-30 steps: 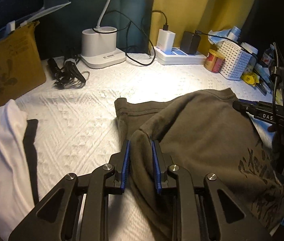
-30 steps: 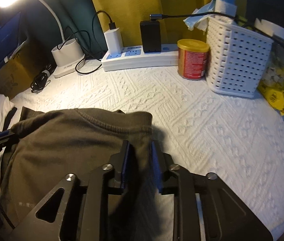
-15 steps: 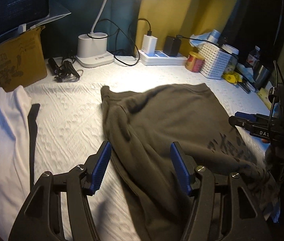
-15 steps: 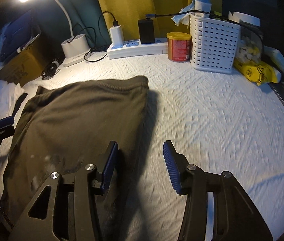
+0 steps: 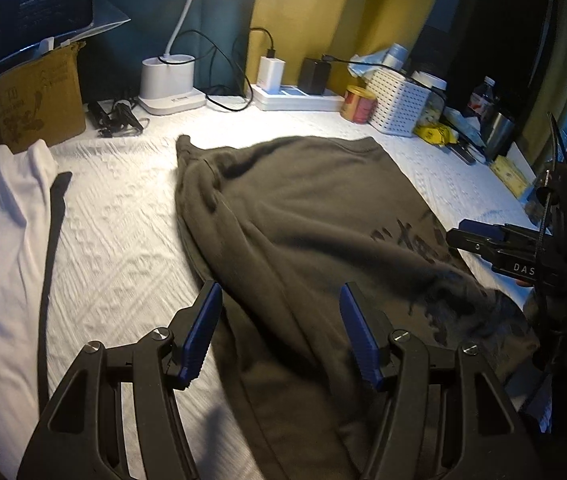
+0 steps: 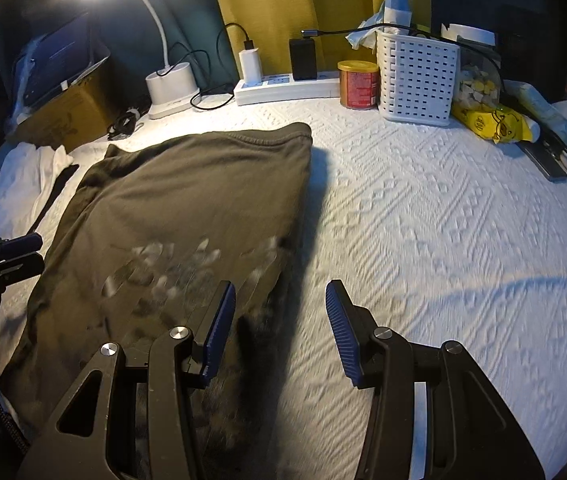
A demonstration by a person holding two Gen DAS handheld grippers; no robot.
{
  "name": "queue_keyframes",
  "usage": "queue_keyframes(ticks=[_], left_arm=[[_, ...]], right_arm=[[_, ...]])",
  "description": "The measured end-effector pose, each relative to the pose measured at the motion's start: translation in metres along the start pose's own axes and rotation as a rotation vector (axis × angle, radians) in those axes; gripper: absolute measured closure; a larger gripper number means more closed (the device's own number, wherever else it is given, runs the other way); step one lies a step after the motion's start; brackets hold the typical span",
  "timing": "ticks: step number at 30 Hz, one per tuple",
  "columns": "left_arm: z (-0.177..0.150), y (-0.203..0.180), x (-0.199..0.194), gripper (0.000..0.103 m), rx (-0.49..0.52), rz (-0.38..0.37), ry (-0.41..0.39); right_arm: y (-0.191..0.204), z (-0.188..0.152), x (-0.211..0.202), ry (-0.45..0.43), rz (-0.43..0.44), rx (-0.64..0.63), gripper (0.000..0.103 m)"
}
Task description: Fold small clothes
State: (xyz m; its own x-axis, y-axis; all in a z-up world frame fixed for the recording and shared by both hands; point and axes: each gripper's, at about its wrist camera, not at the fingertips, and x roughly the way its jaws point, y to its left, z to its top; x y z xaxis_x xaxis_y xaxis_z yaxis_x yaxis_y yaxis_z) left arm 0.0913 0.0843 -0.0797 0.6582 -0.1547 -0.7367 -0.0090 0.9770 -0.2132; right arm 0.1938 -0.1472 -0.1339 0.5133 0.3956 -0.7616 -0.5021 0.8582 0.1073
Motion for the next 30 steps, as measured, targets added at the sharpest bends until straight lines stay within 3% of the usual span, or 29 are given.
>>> queue_keyframes(ticks=[12, 20, 22, 24, 30], left_arm=[[-0.032, -0.023, -0.007, 0.042, 0.002, -0.070, 0.045], [-0.058, -0.039, -0.011, 0.044, 0.067, -0.114, 0.071], [-0.062, -0.042, -0.014, 0.066, 0.086, -0.134, 0.068], [-0.064, -0.046, -0.019, 0.094, 0.111, -0.142, 0.056], [-0.062, -0.039, -0.043, 0.098, 0.111, -0.139, 0.007]], right_arm=[[0.003, -0.028, -0.020, -0.011, -0.001, 0.008, 0.053], [0.001, -0.047, -0.028, -0.014, -0.004, 0.023, 0.053], [0.001, -0.050, -0.031, -0.016, -0.006, 0.026, 0.053], [0.001, -0.051, -0.033, -0.019, -0.008, 0.026, 0.053], [0.005, -0.055, -0.038, -0.022, -0.013, 0.022, 0.053]])
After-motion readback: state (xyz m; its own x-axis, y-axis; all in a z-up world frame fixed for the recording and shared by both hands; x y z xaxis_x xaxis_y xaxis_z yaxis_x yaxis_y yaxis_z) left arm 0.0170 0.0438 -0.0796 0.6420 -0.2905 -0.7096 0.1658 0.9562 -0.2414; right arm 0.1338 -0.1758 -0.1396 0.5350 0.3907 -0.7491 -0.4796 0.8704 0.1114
